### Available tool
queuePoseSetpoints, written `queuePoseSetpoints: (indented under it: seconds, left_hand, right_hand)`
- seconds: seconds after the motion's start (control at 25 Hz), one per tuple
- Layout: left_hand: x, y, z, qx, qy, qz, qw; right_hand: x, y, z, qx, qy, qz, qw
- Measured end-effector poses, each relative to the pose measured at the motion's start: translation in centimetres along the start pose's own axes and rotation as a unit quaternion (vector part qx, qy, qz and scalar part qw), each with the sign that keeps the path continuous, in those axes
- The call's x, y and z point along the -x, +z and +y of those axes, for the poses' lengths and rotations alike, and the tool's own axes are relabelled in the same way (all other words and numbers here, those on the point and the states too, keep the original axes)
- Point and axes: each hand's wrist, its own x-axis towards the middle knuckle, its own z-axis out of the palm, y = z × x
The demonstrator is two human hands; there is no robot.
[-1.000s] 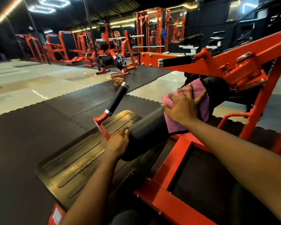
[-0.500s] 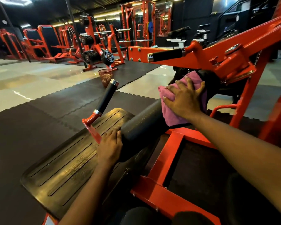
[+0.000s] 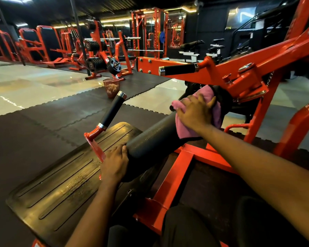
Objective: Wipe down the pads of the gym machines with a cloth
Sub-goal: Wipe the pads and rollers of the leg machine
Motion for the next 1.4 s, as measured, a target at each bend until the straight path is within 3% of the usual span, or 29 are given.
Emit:
queuePoseSetpoints:
  seconds: [0.12,0.28,0.44,0.6,0.76,0.84,0.92,1.08,1.4]
  left_hand:
    - [0.0,0.1,-0.1,0.01,-0.007,0.007,1.0]
    - [-0.1,-0.1,0.4,0.019,-0.02,0.006,1.0]
    - [-0.1,-0.5,1.0,0.026,-0.032,-0.002,0.999]
    - [-0.1,-0.7,1.1,0.032,-0.043,0.003,0.999]
    - [0.0,-0.4,1.1,0.042,-0.036,0.022,0.998]
    - [-0.1,-0.4,0.7,0.038,-0.034,0.022,0.998]
    - [-0.2,-0.5,0.6,0.039,-0.035,0.015,0.999]
    - [-0.4,-0.8,0.6,0.033,-0.043,0.003,0.999]
    - [0.1,-1.4,0.5,0.074,-0.037,-0.022,0.996]
  right_hand:
    - [-1.5,-0.9,3.7,-0.007,-0.046,0.004,0.999]
    - [-4.3,-1.9,3.8,0.0,0.071,-0.02,0.997]
    - [-3.3,-0.8,4.6,0.009,-0.084,-0.001,0.996]
    - [-4.8,-1.4,4.7,-0.009,0.047,0.019,0.999]
    - [-3.8,0.1,4.8,0.016,-0.093,0.02,0.995]
    - [-4.4,-0.6,5.2,-0.009,-0.04,0.032,0.999]
    - [-4.1,-0.4,3.1,0.02,0.028,0.038,0.999]
    - [-1.3,1.1,-1.7,0.034,-0.047,0.016,0.998]
    - [4.6,2.5,-10.7,-0.012,-0.106,-0.038,0.994]
